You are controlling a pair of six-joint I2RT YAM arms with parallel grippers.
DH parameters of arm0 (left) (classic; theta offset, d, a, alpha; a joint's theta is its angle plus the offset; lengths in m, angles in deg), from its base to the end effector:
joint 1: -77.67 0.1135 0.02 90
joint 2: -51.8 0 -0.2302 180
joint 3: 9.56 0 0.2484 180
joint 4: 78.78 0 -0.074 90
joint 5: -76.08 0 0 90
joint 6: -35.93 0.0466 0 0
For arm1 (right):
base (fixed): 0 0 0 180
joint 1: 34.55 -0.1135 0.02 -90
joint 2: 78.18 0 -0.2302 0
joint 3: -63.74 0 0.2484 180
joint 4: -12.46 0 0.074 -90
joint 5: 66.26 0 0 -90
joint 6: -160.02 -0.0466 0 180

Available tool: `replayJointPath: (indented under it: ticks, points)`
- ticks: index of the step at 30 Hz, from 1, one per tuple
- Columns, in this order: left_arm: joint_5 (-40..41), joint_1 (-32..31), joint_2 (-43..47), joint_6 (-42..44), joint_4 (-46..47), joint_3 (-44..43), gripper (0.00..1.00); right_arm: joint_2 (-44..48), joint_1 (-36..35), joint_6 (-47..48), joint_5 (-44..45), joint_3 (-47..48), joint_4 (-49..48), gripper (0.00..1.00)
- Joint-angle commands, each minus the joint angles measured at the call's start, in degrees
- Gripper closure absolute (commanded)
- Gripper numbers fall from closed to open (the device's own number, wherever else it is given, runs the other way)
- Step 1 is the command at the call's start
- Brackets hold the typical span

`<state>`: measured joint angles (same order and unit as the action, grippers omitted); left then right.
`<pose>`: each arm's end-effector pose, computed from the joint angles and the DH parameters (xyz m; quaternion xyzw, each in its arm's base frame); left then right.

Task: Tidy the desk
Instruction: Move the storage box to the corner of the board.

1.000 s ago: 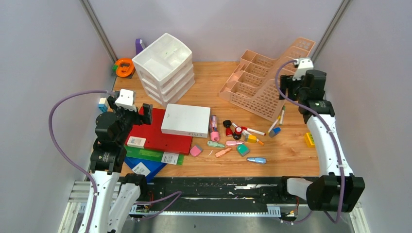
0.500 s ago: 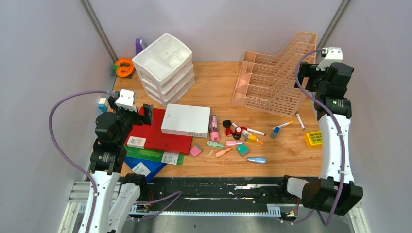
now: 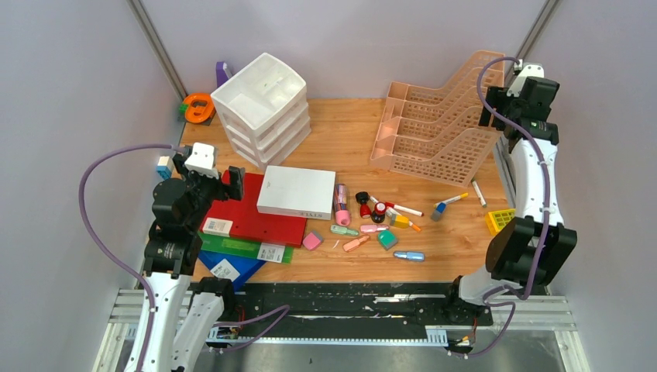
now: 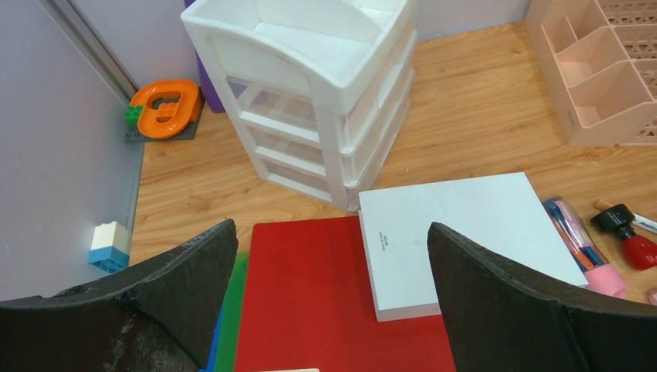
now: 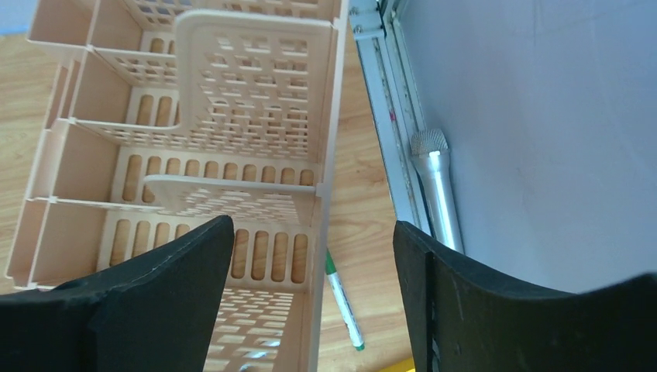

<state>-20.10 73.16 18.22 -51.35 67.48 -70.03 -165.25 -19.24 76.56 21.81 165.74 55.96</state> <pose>0.1683 -0.0183 0.3388 0.0828 0.7433 -0.0507 0.6619 0.3420 -0.0920 0.3497 0.0571 0.8577 -0.0826 0.5042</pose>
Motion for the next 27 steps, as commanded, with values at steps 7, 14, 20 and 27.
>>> replayJointPath:
  ticks: [7,14,20,27]
  points:
    - [-2.6,0.3,-2.5,-0.1,0.5,-0.6,0.0,-10.1,0.8,3.0,-6.2,10.7,8.6,0.37]
    - [-2.7,0.3,-3.5,0.1,0.2,-1.1,0.0,-13.8,0.7,4.4,-10.6,16.0,12.4,0.61]
    - [-2.5,0.3,-4.5,0.5,-0.4,-1.5,0.0,-15.7,0.7,8.9,-15.0,19.8,17.0,0.84]
    - [-2.7,0.3,-5.7,0.6,-0.7,-1.8,0.0,-14.4,0.6,17.0,-20.8,18.8,19.4,0.95]
